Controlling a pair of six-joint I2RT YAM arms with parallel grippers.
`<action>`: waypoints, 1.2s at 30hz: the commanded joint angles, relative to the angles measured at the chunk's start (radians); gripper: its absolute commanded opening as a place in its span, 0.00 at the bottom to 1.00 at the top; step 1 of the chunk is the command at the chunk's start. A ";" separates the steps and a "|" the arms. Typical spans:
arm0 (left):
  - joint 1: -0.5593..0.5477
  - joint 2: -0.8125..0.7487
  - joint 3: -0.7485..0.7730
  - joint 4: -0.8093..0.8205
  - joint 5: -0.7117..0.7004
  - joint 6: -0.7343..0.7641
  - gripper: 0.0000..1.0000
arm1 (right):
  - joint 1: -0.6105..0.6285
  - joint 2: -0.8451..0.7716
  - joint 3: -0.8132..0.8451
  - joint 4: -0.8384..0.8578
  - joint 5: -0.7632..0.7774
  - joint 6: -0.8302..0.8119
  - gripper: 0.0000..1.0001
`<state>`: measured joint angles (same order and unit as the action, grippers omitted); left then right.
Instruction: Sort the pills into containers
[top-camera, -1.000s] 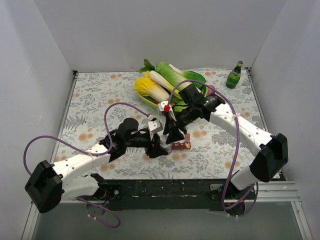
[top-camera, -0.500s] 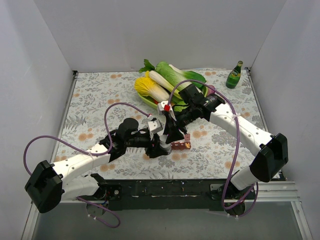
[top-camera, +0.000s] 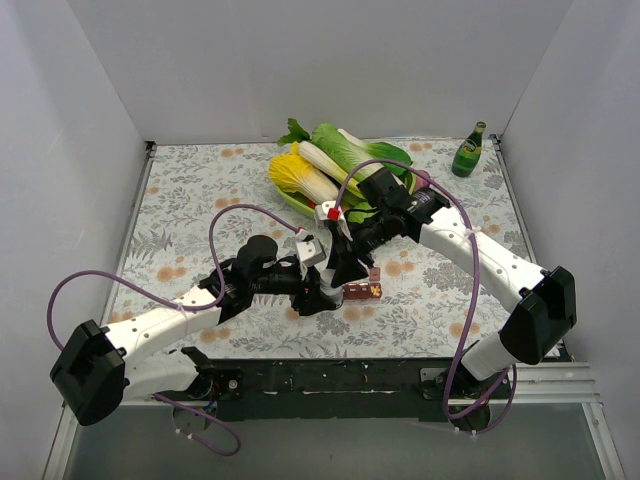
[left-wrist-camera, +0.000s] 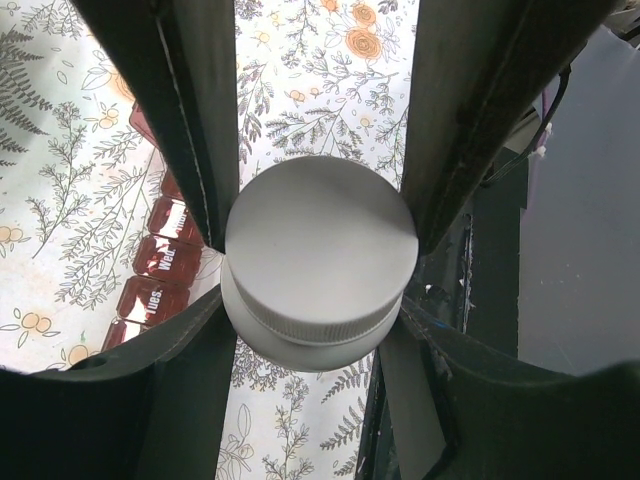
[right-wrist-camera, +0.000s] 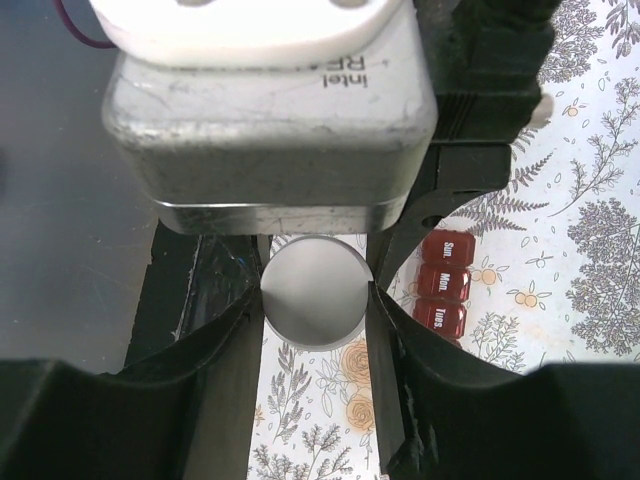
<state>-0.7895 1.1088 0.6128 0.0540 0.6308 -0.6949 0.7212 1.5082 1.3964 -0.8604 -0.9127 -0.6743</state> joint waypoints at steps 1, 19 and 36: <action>-0.005 -0.003 0.042 0.006 0.023 0.017 0.24 | 0.001 -0.008 0.024 0.018 -0.014 0.005 0.41; -0.005 0.013 0.057 -0.025 0.018 0.041 0.24 | 0.007 0.023 0.036 -0.002 0.032 0.033 0.41; -0.005 0.017 0.076 -0.074 0.000 0.072 0.24 | 0.018 0.032 0.053 -0.023 0.075 0.036 0.54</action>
<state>-0.7895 1.1393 0.6369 -0.0090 0.6212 -0.6464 0.7353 1.5345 1.4075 -0.8738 -0.8551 -0.6338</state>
